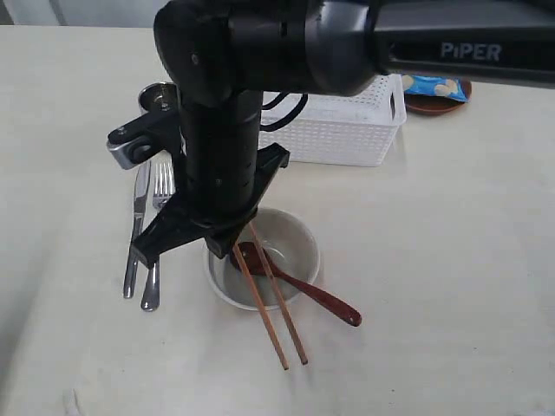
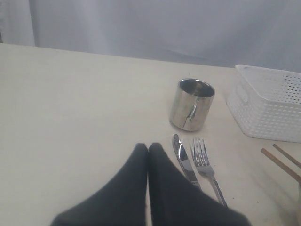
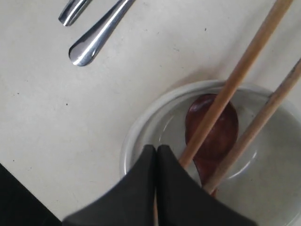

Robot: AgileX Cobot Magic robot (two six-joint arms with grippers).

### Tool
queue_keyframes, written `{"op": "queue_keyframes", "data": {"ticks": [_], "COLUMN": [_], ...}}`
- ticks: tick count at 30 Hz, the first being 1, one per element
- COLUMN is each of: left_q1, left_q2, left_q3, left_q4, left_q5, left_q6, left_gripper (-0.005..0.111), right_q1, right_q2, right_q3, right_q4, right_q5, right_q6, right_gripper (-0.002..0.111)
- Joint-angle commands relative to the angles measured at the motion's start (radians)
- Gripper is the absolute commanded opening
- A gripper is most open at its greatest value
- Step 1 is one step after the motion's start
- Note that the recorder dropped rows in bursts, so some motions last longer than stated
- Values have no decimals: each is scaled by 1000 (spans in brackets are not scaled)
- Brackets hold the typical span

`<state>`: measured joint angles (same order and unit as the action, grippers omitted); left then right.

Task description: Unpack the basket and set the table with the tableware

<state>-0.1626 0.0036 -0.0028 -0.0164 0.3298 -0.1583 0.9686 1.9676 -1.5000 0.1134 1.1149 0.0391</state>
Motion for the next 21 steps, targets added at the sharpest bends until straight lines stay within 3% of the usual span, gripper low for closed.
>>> {"op": "queue_keyframes", "data": {"ticks": [1,9,21], "left_q1": [1,1,1], "left_q2": [-4,-4,-4], "left_q3": [3,3,3], "left_q4": [-3,-3,-3], "left_q5": [-11,-11,-11], "left_q6": [1,1,1], "left_gripper": [0,0,0], "right_q1": [14,63,61], "right_q2": [-9,1,50], "right_q3": [3,3,3], "right_q4": [-15,-136,-124], "right_q5": [-25,-19,-23], "right_q6": [9,56,53], "right_gripper": [-1,-1,-1]}}
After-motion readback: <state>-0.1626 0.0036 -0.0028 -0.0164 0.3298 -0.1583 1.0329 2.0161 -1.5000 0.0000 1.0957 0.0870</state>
